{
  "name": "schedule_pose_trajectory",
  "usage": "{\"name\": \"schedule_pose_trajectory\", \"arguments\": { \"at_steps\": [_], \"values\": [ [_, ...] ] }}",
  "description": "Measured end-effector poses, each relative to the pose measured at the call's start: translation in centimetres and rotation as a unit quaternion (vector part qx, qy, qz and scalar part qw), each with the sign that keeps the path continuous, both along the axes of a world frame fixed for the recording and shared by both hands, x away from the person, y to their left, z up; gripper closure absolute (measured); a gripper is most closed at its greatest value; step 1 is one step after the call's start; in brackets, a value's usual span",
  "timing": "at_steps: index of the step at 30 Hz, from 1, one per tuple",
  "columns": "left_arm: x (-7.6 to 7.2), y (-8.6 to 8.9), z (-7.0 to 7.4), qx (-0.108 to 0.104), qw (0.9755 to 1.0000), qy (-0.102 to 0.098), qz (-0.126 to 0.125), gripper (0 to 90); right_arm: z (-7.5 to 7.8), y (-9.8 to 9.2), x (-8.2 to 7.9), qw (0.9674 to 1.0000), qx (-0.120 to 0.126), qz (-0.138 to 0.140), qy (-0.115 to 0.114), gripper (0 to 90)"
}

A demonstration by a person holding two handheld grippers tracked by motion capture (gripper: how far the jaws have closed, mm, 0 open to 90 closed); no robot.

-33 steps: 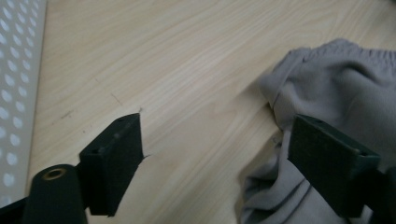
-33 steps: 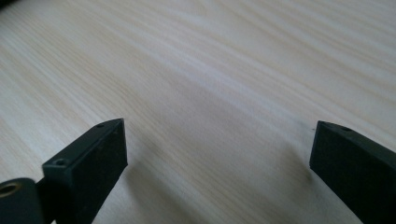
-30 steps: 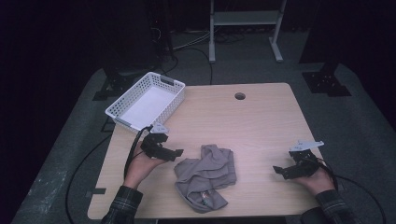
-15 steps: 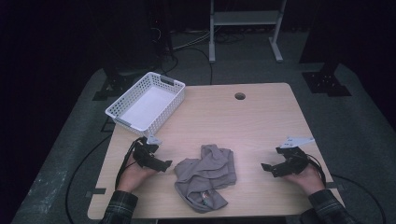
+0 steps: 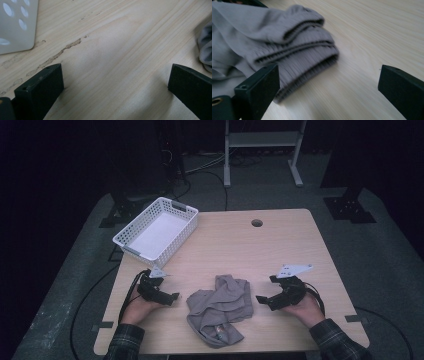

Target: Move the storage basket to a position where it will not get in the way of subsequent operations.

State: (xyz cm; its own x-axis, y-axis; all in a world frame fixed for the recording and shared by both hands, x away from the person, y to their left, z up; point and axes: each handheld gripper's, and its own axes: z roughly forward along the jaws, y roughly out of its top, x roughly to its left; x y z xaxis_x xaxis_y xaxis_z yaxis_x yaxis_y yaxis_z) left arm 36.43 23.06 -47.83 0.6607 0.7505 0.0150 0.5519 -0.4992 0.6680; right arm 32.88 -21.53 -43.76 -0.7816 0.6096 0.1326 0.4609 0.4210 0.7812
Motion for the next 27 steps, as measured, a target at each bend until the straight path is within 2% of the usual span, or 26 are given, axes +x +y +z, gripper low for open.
{"name": "schedule_pose_trajectory", "arguments": {
  "at_steps": [6, 16, 21, 24, 27],
  "values": [
    [-0.2, 0.5, -0.5, -0.021, 0.9994, -0.025, -0.008, 0.0, 0.4, 2.5, 0.0, 0.9997, 0.014, 0.022, -0.004, 3.2],
    [-0.3, 0.5, -0.5, -0.021, 0.9995, -0.024, -0.006, 0.0, 0.4, 5.8, -0.1, 0.9980, 0.034, 0.054, -0.006, 3.1],
    [-0.3, 0.5, -0.5, -0.021, 0.9995, -0.024, -0.006, 0.0, -0.5, 7.7, -0.2, 0.9972, 0.012, 0.074, 0.001, 3.1],
    [-0.3, 0.5, -0.5, -0.022, 0.9995, -0.024, -0.005, 0.0, -1.0, 8.6, -0.3, 0.9966, -0.004, 0.083, -0.004, 3.1],
    [-0.3, 0.5, -0.5, -0.022, 0.9994, -0.025, -0.005, 0.0, -1.6, 9.4, -0.3, 0.9957, -0.030, 0.087, -0.004, 3.1]
  ]
}}
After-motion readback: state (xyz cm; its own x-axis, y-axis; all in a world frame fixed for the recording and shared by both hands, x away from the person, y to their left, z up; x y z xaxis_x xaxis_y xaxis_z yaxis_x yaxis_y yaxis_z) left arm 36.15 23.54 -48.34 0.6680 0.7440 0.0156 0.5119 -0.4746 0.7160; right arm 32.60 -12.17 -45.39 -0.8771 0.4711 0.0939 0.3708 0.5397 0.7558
